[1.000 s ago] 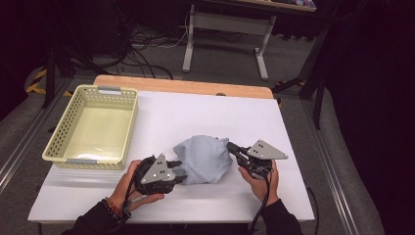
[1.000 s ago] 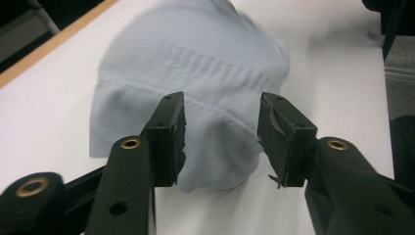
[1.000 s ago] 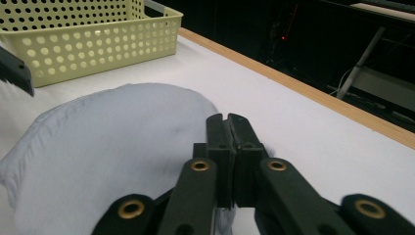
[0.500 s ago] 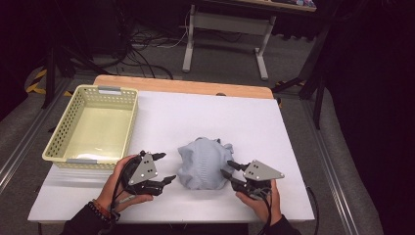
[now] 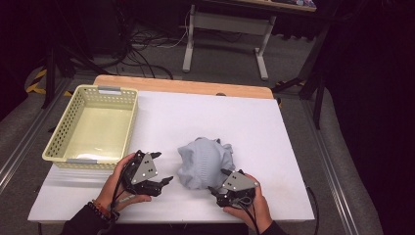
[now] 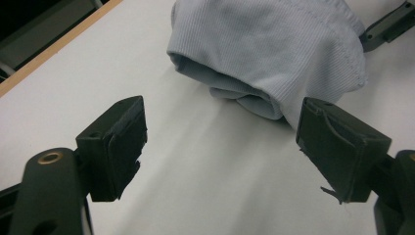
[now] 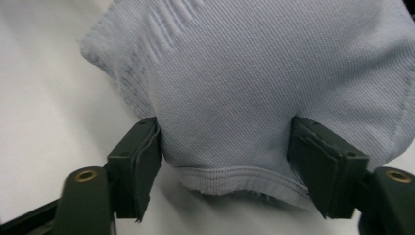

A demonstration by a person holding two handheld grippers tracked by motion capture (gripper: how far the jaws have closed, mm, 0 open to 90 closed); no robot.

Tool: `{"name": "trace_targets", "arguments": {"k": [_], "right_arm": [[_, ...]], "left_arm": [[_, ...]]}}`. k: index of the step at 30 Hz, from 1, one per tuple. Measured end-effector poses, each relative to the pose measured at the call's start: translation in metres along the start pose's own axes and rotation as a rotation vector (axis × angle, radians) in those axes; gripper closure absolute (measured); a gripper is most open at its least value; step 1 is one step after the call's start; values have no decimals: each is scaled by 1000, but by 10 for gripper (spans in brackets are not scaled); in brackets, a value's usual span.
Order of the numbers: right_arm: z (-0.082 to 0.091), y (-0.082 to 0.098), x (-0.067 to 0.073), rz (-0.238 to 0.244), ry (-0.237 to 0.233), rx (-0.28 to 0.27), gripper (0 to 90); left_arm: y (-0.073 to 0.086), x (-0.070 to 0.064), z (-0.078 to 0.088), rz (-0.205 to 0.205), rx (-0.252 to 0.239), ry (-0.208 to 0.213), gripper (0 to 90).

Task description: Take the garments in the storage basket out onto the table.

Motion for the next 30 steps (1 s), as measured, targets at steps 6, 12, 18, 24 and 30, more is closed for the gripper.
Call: {"name": "trace_targets", "arguments": {"k": [6, 12, 18, 24, 30], "right_arm": [[0, 1, 1, 29, 19, 11, 541], [6, 3, -2, 70, 27, 7, 795], [28, 9, -20, 29, 90, -28, 827], [47, 26, -40, -57, 151, -62, 825], [56, 44, -54, -121, 200, -51, 815]], "left_arm": [[2, 1, -4, 12, 9, 7, 199], [2, 1, -10, 20, 24, 12, 199], [-1, 3, -19, 37, 24, 25, 202], [-22, 3, -46, 31, 21, 78, 208], [-46, 3, -77, 53, -4, 132, 216]]}}
Point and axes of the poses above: each handheld gripper's, and its own axes: z roughly backward along the jaws, y roughly out of its underside, x roughly to its left, the point moved 2 cm from there along -z, roughly forward along the jaws, and after that the axes turned 13 degrees about x, right-handed, at the moved point
